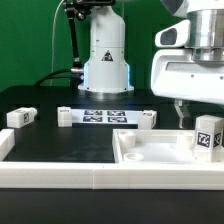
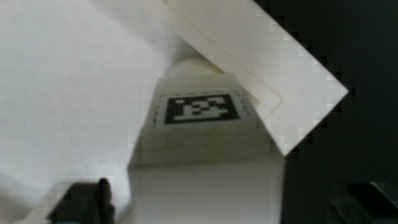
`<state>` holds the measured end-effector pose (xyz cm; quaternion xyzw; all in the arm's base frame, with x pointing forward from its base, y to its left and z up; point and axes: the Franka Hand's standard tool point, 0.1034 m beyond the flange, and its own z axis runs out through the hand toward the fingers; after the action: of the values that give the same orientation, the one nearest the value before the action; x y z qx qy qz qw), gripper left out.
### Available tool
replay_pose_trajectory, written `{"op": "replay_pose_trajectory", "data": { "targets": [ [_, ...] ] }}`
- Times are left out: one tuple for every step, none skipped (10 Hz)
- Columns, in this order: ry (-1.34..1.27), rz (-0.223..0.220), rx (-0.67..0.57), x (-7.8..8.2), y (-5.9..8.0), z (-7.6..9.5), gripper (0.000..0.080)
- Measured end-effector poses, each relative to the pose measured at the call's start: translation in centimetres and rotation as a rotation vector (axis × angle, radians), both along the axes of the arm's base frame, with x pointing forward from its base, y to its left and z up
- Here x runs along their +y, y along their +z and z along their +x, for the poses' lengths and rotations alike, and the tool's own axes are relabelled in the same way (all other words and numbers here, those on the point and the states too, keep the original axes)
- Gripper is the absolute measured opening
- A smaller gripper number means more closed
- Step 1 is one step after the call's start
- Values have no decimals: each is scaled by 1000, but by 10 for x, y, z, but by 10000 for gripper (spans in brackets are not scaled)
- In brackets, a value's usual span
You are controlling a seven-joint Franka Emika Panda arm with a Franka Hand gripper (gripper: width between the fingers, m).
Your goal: Assemble one leg
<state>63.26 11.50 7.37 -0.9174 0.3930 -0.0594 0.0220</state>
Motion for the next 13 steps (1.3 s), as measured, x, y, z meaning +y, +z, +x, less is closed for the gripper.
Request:
{"op": "replay_pose_trajectory", "data": {
  "targets": [
    [104, -14, -1, 1, 0, 0, 638],
    [251, -33, -1, 2, 0, -1, 647],
    [356, -46, -1, 2, -1, -1, 647],
    [470, -63, -2, 3, 0, 0, 647],
    [656, -90, 0, 5, 0, -1, 649],
    [840, -118, 2, 8, 0, -1, 649],
    [885, -123, 3, 10, 1, -1, 649],
    [1002, -139, 9, 9, 2, -2, 649],
    [1075, -144, 16, 9, 2, -3, 649],
    [1114, -151, 14, 9, 4, -3, 649],
    [1202, -169, 16, 7, 5, -2, 649],
    [1258, -178, 17, 4, 6, -1, 649],
    [1285, -183, 18, 2, 6, 0, 649]
  ]
}}
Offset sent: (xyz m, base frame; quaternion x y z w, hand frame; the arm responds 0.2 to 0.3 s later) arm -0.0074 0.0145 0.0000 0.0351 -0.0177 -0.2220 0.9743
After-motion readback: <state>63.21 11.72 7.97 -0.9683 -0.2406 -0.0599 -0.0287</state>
